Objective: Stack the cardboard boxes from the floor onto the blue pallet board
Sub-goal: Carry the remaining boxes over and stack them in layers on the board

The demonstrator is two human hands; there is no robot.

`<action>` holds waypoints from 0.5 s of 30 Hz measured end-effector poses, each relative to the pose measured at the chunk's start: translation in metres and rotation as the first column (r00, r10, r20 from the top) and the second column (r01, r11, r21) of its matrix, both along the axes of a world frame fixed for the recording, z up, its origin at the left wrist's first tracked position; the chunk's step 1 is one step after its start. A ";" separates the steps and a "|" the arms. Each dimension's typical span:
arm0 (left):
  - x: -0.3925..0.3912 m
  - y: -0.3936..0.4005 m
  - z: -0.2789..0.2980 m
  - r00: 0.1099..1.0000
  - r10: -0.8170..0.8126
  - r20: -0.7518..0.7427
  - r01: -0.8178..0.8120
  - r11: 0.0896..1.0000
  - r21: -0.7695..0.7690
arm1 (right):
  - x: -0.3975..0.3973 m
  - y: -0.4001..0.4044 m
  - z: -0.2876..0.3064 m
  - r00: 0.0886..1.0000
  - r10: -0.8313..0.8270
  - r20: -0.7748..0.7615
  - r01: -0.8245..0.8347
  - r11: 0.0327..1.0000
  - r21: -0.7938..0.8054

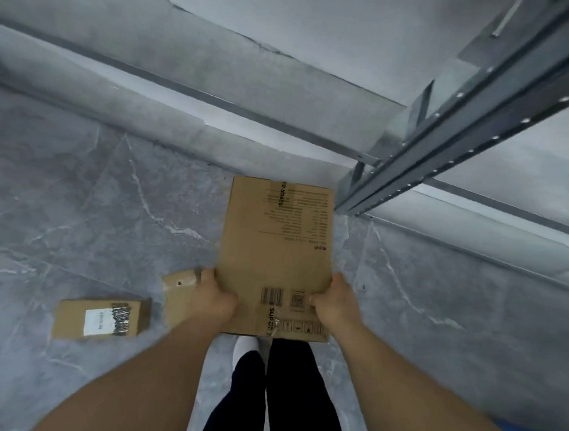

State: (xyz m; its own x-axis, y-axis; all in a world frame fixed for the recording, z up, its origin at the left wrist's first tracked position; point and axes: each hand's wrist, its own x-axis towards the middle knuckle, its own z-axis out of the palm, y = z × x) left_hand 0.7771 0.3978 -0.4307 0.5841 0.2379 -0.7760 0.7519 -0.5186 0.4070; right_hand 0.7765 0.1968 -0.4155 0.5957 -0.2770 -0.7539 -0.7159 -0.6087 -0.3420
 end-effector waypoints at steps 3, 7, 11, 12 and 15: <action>-0.016 -0.033 0.045 0.990 -0.139 -0.036 0.139 0.990 0.001 | -0.036 -0.031 0.040 0.996 -0.085 0.002 0.085 0.996 -0.021; -0.034 -0.089 0.087 0.959 -0.278 -0.048 0.278 0.960 -0.015 | -0.083 -0.085 0.076 0.973 -0.224 0.045 0.226 0.974 -0.033; -0.054 -0.157 0.105 0.940 -0.340 0.033 0.341 0.939 -0.051 | -0.130 -0.152 0.094 0.921 -0.377 0.099 0.365 0.923 0.118; -0.060 -0.176 0.108 0.935 -0.352 0.048 0.354 0.933 -0.059 | -0.140 -0.168 0.097 0.904 -0.416 0.093 0.400 0.903 0.155; -0.078 -0.233 0.115 0.922 -0.375 0.094 0.383 0.920 -0.086 | -0.173 -0.219 0.108 0.854 -0.514 0.075 0.484 0.840 0.247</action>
State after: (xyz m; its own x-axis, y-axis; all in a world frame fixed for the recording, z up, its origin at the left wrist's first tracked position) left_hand 0.6988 0.1643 -0.3157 0.6721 -0.0904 -0.7350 0.4723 -0.7121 0.5194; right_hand 0.6031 -0.0217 -0.3080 0.5182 -0.4074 -0.7520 -0.8411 -0.0833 -0.5345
